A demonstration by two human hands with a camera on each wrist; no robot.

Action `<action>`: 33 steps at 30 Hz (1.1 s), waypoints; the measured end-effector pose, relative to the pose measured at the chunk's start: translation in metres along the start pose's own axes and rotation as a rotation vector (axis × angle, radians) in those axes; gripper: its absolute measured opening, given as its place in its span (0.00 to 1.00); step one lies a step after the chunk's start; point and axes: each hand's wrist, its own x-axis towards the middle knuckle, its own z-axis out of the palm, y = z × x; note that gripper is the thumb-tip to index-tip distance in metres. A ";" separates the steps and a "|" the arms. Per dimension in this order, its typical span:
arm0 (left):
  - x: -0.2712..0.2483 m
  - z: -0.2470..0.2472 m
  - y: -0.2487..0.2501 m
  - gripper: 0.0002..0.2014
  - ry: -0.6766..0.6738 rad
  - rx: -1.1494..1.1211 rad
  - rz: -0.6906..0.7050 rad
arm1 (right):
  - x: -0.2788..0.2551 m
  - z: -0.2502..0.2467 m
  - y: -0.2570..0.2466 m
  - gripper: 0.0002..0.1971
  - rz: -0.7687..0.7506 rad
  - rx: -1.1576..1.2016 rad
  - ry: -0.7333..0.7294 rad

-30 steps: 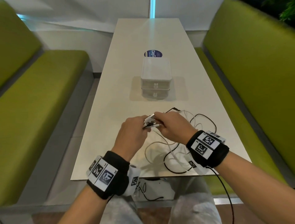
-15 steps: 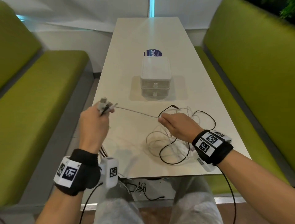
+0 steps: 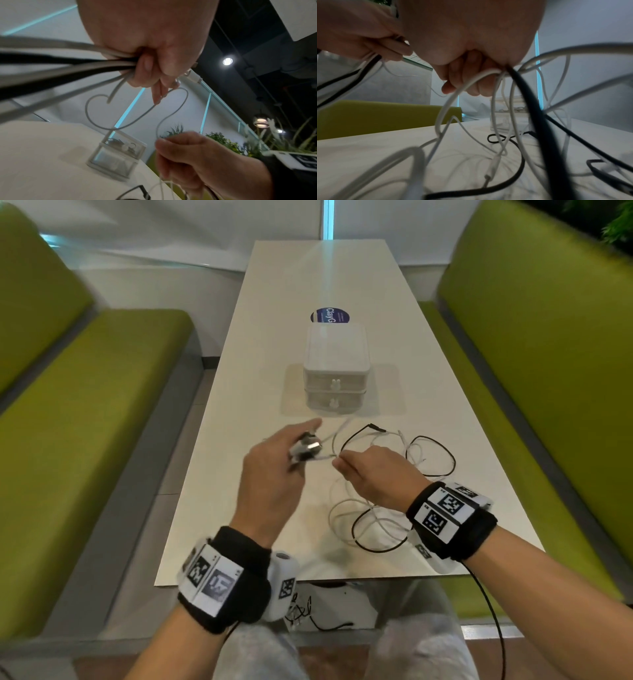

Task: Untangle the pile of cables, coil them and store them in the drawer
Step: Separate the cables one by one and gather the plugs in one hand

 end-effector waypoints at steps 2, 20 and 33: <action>-0.001 0.011 0.004 0.26 -0.049 -0.047 -0.016 | 0.000 0.000 -0.003 0.21 -0.028 -0.025 0.013; -0.003 0.026 -0.003 0.15 -0.146 -0.309 -0.274 | -0.014 -0.009 -0.021 0.20 -0.199 -0.045 0.037; -0.013 0.026 0.002 0.12 0.190 -0.458 -0.170 | -0.014 -0.008 -0.013 0.18 -0.122 -0.027 0.006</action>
